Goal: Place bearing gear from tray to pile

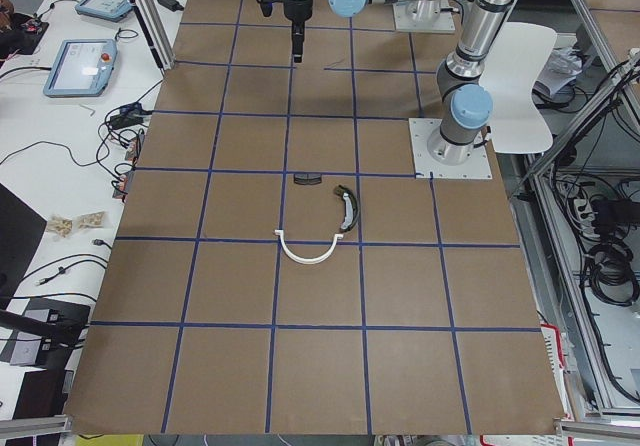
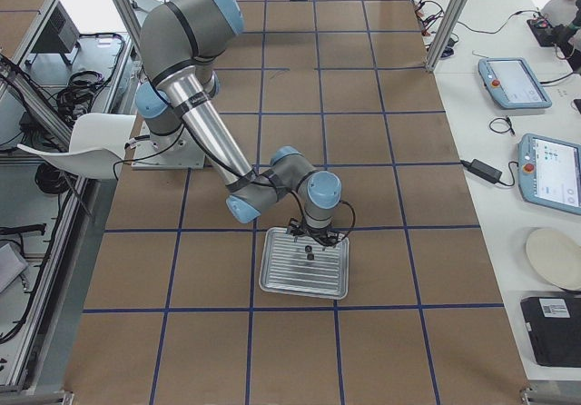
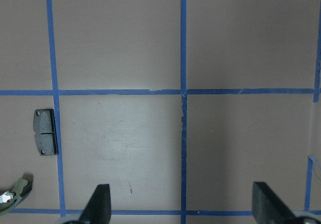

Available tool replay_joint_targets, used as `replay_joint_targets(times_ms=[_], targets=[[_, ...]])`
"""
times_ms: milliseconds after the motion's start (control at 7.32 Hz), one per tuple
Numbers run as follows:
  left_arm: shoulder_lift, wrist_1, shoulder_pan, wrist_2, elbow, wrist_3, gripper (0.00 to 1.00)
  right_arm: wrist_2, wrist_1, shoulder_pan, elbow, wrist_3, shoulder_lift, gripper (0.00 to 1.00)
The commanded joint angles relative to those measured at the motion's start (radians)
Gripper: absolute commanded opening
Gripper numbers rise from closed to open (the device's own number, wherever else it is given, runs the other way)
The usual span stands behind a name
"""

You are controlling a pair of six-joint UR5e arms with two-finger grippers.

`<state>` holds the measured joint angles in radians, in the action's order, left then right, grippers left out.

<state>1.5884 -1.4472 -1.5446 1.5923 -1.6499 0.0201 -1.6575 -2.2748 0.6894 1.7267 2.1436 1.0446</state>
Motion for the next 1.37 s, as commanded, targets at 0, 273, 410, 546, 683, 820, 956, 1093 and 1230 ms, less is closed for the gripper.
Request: replay_joint_targets(times_ms=[0, 273, 410, 546, 683, 820, 956, 1093, 1230], targets=[[0.002, 0.001, 0.000, -0.005, 0.004, -0.002, 1.00, 0.001, -0.005, -0.007, 0.019, 0.005, -0.002, 0.88], [0.005, 0.001, 0.000, -0.005, 0.004, -0.003, 1.00, 0.001, -0.005, -0.007, 0.019, 0.005, -0.002, 0.78], [0.005, 0.001, 0.000, -0.005, 0.002, -0.002, 1.00, -0.002, -0.006, -0.007, 0.019, 0.004, -0.002, 0.68], [0.004, 0.001, 0.000, -0.003, 0.004, -0.002, 1.00, -0.007, -0.008, -0.007, 0.017, 0.005, -0.002, 0.68], [0.005, 0.001, 0.000, -0.005, 0.002, -0.002, 1.00, -0.007, -0.012, -0.007, 0.017, 0.005, -0.003, 0.68], [0.004, 0.001, 0.000, -0.005, 0.004, -0.002, 1.00, -0.008, -0.012, -0.007, 0.013, 0.004, -0.005, 0.68], [0.004, 0.001, 0.000, -0.005, 0.004, -0.002, 1.00, -0.008, -0.012, -0.007, 0.013, 0.004, -0.005, 0.67], [0.004, 0.001, 0.000, -0.005, 0.004, -0.002, 1.00, -0.010, -0.012, -0.007, 0.011, 0.002, -0.006, 0.59], [0.001, 0.004, 0.001, -0.005, 0.005, -0.003, 1.00, -0.011, -0.012, -0.007, 0.011, -0.004, -0.009, 0.53]])
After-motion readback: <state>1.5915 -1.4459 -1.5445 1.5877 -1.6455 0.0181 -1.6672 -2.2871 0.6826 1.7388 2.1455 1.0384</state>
